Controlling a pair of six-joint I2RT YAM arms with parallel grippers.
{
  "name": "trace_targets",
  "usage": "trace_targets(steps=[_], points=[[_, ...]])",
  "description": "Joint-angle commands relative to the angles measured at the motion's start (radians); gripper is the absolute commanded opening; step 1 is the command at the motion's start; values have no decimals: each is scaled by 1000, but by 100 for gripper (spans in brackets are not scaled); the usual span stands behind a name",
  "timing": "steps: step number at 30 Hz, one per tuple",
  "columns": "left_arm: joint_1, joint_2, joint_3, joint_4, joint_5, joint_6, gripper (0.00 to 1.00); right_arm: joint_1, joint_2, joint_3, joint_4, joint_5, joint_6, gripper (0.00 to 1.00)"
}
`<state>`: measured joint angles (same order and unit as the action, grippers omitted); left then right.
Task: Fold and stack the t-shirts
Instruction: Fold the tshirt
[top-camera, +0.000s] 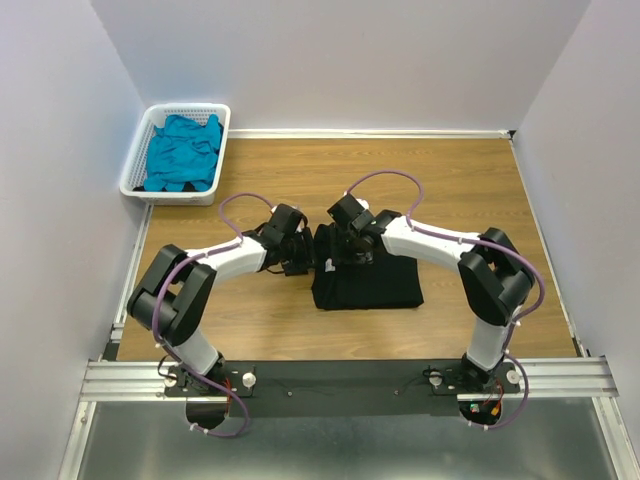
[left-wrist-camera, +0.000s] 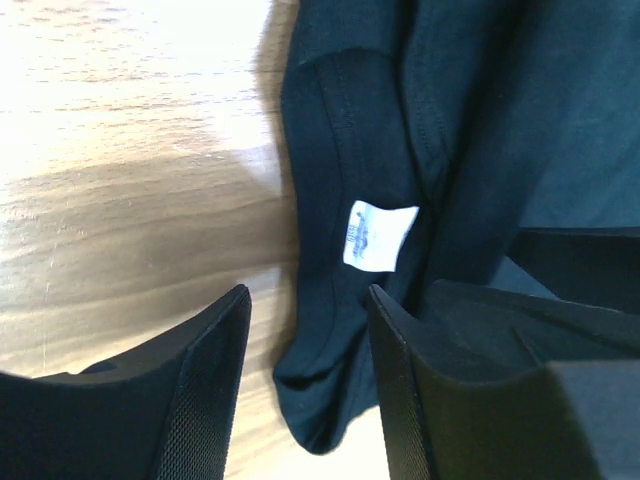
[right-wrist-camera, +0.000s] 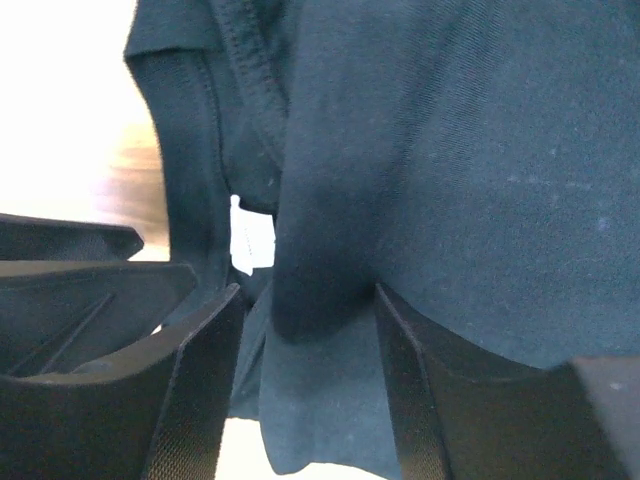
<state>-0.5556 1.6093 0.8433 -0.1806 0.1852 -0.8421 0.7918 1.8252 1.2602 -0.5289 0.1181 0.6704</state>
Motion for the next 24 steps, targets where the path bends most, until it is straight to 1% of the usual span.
trace_targets(steps=[1, 4, 5, 6, 8, 9, 10, 11, 13, 14, 17, 19, 20, 21, 22, 23, 24], points=[[-1, 49, 17, 30, -13, 23, 55, 15, 32, 28, -28, 78, 35, 60], [-1, 72, 10, 44, -3, 23, 54, 14, 39, 24, -31, 89, 38, 54], [-1, 75, 8, 50, 5, 23, 53, 15, 42, 24, -33, 95, 40, 49], [-1, 81, 7, 53, 7, 21, 52, 15, 39, 22, -34, 100, 37, 45], [-3, 86, 2, 66, 16, 20, 47, 15, 36, 22, -36, 107, 34, 38], [-1, 87, -1, 69, 16, 18, 46, 15, 31, 22, -34, 107, 31, 29], [-4, 90, -3, 72, 16, 17, 45, 15, 29, 25, -37, 106, 23, 24], [-4, 93, -4, 73, 16, 17, 45, 14, 25, 27, -39, 100, 15, 13], [-7, 104, -7, 79, 17, 15, 43, 15, 11, 28, -40, 92, -3, 3], [-7, 109, -10, 81, 19, 12, 42, 15, 5, 30, -39, 81, -12, 1], [-12, 123, -16, 92, 25, 6, 36, 15, -21, 33, -42, 66, -49, 1], [-15, 133, -18, 95, 25, 5, 30, 15, -33, 34, -46, 61, -71, 1], [-17, 136, -19, 96, 26, 2, 22, 14, -46, 36, -46, 51, -78, 1], [-17, 139, -21, 98, 26, 1, 17, 15, -52, 36, -46, 46, -84, 1], [-18, 143, -23, 98, 26, 1, 7, 14, -56, 39, -46, 45, -95, 1], [-20, 144, -24, 99, 26, 1, 2, 15, -67, 41, -46, 37, -101, 1], [-20, 144, -26, 99, 28, 0, 0, 15, -72, 41, -48, 34, -106, 1]])
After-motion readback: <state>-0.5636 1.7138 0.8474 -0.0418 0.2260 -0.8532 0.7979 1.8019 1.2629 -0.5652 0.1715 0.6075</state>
